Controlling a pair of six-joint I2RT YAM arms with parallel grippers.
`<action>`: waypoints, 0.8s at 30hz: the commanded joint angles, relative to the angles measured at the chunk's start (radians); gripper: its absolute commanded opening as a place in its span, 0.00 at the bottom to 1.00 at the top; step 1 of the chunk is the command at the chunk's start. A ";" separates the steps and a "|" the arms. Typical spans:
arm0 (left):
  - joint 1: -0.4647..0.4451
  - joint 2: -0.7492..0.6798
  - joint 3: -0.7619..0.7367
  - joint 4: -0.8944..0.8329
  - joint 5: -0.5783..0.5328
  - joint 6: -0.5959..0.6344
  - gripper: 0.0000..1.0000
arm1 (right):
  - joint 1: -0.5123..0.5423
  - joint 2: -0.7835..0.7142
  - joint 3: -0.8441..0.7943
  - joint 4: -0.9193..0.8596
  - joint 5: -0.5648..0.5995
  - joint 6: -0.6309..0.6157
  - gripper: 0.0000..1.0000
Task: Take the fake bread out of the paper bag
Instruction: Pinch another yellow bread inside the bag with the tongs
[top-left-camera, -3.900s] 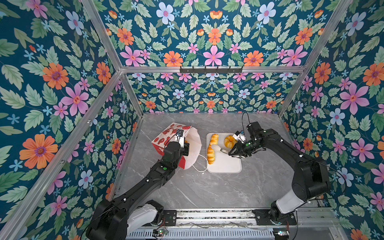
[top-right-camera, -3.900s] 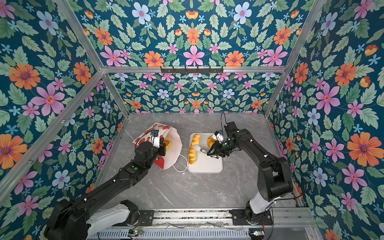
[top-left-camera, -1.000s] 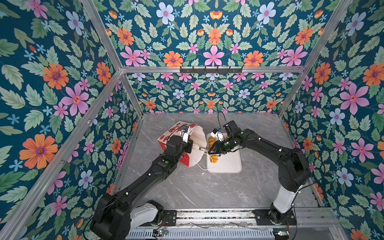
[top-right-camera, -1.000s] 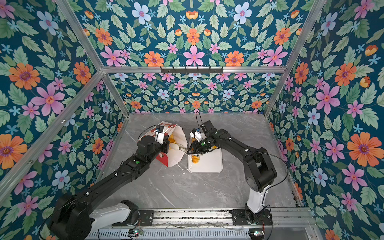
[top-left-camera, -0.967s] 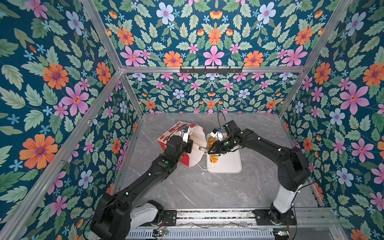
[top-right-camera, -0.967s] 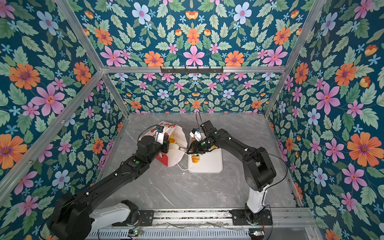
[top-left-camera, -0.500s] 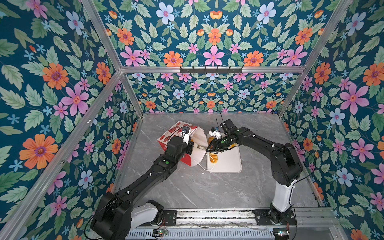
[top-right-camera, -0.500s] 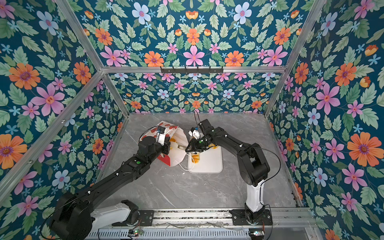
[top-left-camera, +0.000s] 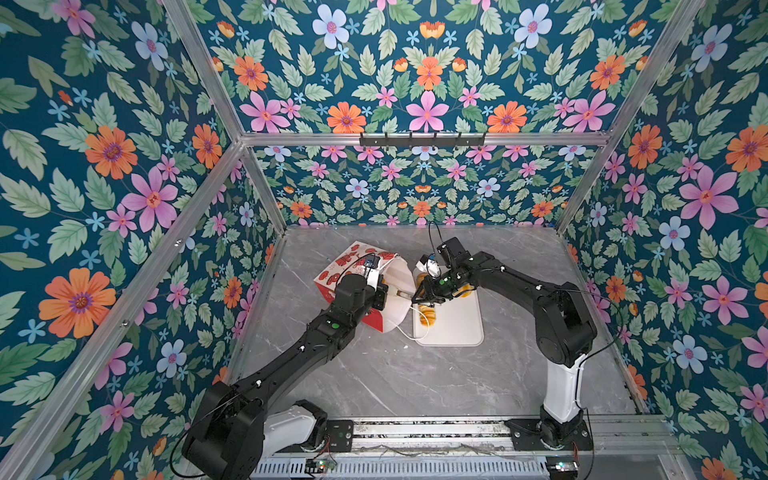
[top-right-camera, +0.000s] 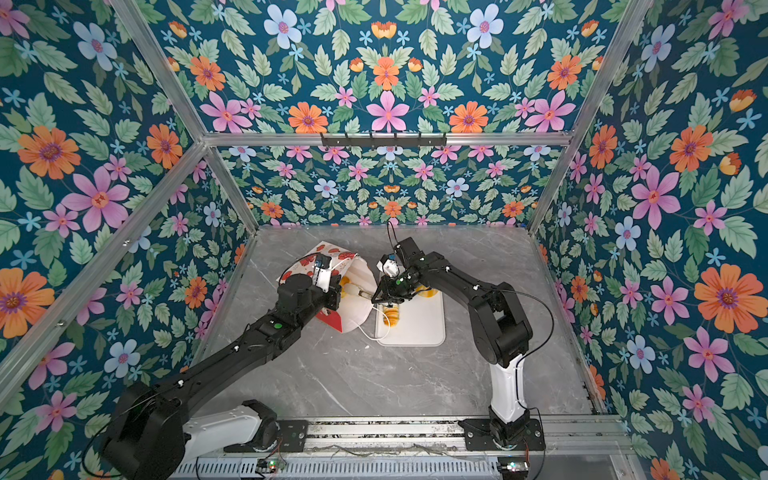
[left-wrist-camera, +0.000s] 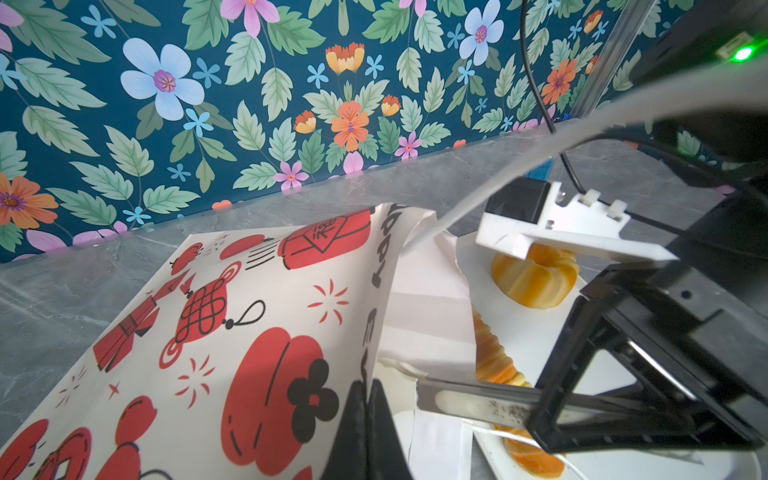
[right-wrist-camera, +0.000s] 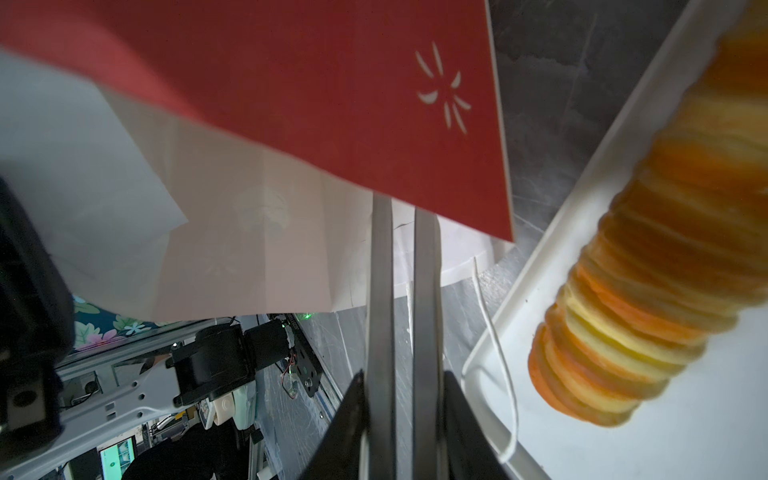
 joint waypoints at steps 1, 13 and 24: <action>-0.001 -0.003 0.000 0.070 0.019 -0.012 0.00 | 0.002 -0.015 -0.005 0.009 0.007 -0.004 0.22; -0.002 0.022 0.013 0.068 -0.040 -0.032 0.00 | 0.002 -0.172 -0.111 -0.029 0.044 -0.028 0.07; -0.002 0.044 0.023 0.068 -0.087 -0.048 0.00 | -0.038 -0.386 -0.208 -0.106 0.089 -0.044 0.04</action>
